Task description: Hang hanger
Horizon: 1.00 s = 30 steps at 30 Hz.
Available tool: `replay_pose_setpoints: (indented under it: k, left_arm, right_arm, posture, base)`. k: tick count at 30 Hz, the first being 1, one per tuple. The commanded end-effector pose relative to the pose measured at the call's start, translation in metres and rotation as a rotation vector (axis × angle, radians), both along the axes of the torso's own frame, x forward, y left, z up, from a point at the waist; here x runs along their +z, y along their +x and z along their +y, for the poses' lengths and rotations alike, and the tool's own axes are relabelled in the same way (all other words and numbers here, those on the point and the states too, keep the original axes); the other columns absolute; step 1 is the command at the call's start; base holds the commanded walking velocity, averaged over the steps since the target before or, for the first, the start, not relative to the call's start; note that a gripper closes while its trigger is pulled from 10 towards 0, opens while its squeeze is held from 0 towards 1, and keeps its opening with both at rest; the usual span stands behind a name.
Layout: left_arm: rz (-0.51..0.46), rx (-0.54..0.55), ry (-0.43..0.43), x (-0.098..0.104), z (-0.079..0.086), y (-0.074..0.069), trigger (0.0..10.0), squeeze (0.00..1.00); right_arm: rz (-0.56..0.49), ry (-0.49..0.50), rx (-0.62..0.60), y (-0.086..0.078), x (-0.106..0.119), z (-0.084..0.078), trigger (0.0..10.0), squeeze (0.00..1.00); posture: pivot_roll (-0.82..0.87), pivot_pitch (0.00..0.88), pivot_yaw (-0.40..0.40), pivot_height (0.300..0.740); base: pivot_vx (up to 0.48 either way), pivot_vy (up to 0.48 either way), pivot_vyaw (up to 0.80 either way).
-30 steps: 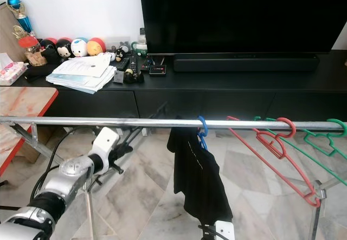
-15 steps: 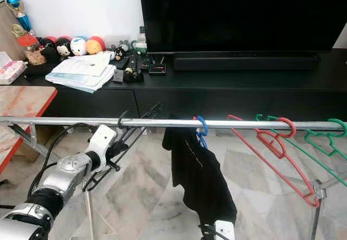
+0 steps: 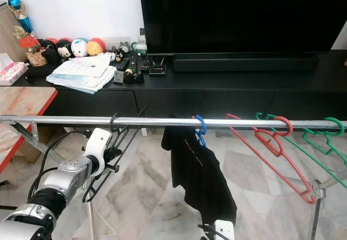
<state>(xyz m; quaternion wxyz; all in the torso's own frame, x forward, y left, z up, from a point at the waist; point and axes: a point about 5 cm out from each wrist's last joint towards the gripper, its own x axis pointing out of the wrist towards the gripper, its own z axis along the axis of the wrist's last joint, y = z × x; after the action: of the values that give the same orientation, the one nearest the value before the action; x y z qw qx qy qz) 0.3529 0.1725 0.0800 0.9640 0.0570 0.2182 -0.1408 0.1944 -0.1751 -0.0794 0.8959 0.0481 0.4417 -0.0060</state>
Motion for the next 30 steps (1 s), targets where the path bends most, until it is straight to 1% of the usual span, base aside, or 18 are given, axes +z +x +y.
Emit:
replay_pose_setpoints:
  k: [1, 3, 7, 9, 12, 14, 20, 23, 26, 30]
  left_arm:
    - [0.103, 0.055, 0.004, -0.02, 0.006, -0.015, 10.0, 0.0]
    - [0.105, 0.062, 0.001, -0.02, 0.006, -0.016, 10.0, 0.0]
    - [0.103, 0.098, -0.002, -0.017, 0.011, -0.026, 10.0, 0.0]
    - [0.103, 0.101, -0.002, -0.016, 0.011, -0.027, 10.0, 0.0]
    - [0.098, 0.117, -0.002, -0.01, 0.014, -0.033, 10.0, 0.0]
    - [0.1, 0.125, -0.001, -0.006, 0.014, -0.038, 10.0, 0.0]
    - [0.116, 0.135, -0.001, -0.006, 0.013, -0.046, 10.0, 0.0]
    - [0.121, 0.138, 0.0, -0.006, 0.013, -0.047, 10.0, 0.0]
    - [0.15, 0.148, -0.007, -0.002, 0.009, -0.059, 10.0, 0.0]
    - [0.16, 0.155, -0.005, -0.002, 0.009, -0.062, 10.0, 0.0]
  right_arm:
    - [0.018, 0.006, 0.007, -0.003, -0.002, 0.003, 10.0, 0.0]
    - [0.018, 0.005, 0.007, -0.003, -0.002, 0.003, 10.0, 0.0]
    - [0.017, 0.002, -0.007, -0.004, -0.002, 0.003, 10.0, 0.0]
    - [0.017, 0.002, -0.007, -0.004, -0.003, 0.003, 10.0, 0.0]
    - [0.018, -0.001, -0.011, -0.004, -0.003, 0.003, 10.0, 0.0]
    - [0.018, -0.002, -0.012, -0.004, -0.003, 0.003, 10.0, 0.0]
    - [0.017, -0.003, -0.012, -0.004, -0.003, 0.004, 10.0, 0.0]
    - [0.017, -0.003, -0.014, -0.004, -0.003, 0.004, 10.0, 0.0]
    - [0.017, -0.008, -0.021, -0.005, -0.003, 0.004, 10.0, 0.0]
    - [0.017, -0.009, -0.024, -0.005, -0.003, 0.004, 10.0, 0.0]
  posture:
    - [0.03, 0.088, 0.078, 0.74]
    - [0.03, 0.088, 0.079, 0.74]
    - [0.04, 0.092, 0.082, 0.74]
    - [0.04, 0.092, 0.082, 0.74]
    - [0.04, 0.092, 0.085, 0.74]
    - [0.05, 0.091, 0.086, 0.74]
    - [0.04, 0.087, 0.09, 0.74]
    - [0.04, 0.087, 0.09, 0.74]
    - [0.05, 0.083, 0.094, 0.74]
    - [0.05, 0.081, 0.096, 0.74]
  base:
    - [0.0, 0.0, 0.0]
    - [0.0, 0.0, 0.0]
    - [0.0, 0.0, 0.0]
    - [0.0, 0.0, 0.0]
    - [0.0, 0.0, 0.0]
    - [0.0, 0.0, 0.0]
    - [0.0, 0.0, 0.0]
    - [0.0, 0.0, 0.0]
    - [0.0, 0.0, 0.0]
    - [0.0, 0.0, 0.0]
